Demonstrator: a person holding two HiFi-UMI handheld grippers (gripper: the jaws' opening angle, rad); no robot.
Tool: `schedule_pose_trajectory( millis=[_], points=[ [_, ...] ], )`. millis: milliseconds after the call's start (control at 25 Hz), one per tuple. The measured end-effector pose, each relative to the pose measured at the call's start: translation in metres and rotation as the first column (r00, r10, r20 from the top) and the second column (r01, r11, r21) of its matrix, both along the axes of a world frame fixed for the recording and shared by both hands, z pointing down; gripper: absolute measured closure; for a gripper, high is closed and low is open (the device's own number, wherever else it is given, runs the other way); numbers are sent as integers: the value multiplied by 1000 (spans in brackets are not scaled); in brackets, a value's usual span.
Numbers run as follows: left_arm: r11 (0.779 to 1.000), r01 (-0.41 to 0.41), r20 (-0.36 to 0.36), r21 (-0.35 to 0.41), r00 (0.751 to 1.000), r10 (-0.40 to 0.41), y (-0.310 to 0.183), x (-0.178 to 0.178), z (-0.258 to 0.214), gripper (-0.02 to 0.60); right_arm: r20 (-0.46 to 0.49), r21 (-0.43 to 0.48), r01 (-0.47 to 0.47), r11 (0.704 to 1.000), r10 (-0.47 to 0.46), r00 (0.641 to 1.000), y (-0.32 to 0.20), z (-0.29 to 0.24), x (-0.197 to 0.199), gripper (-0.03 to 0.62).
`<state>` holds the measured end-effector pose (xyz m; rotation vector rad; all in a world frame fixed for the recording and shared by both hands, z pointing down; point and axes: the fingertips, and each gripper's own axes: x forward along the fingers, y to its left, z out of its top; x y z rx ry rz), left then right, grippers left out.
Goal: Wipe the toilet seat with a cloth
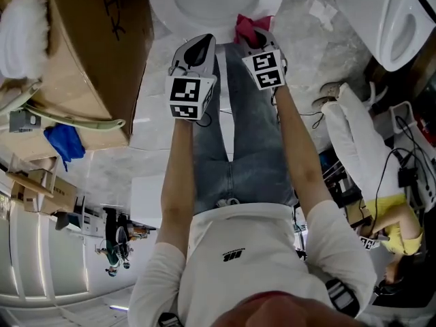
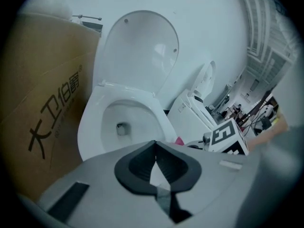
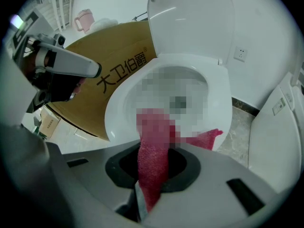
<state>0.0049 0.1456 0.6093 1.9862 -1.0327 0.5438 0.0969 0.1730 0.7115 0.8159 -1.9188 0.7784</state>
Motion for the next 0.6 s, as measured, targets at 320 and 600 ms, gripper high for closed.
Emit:
schedule_pose_trajectory(
  millis=[320,600],
  points=[
    [998,67,10,-18,998,-66,11,-34,6,571,15,-43,83,996,-82,996,22,0,-34,543],
    [991,131,15,-34,991,-131,19,-62,9,571,26,-65,181,981,-179,983,33,1,-66,543]
  ],
)
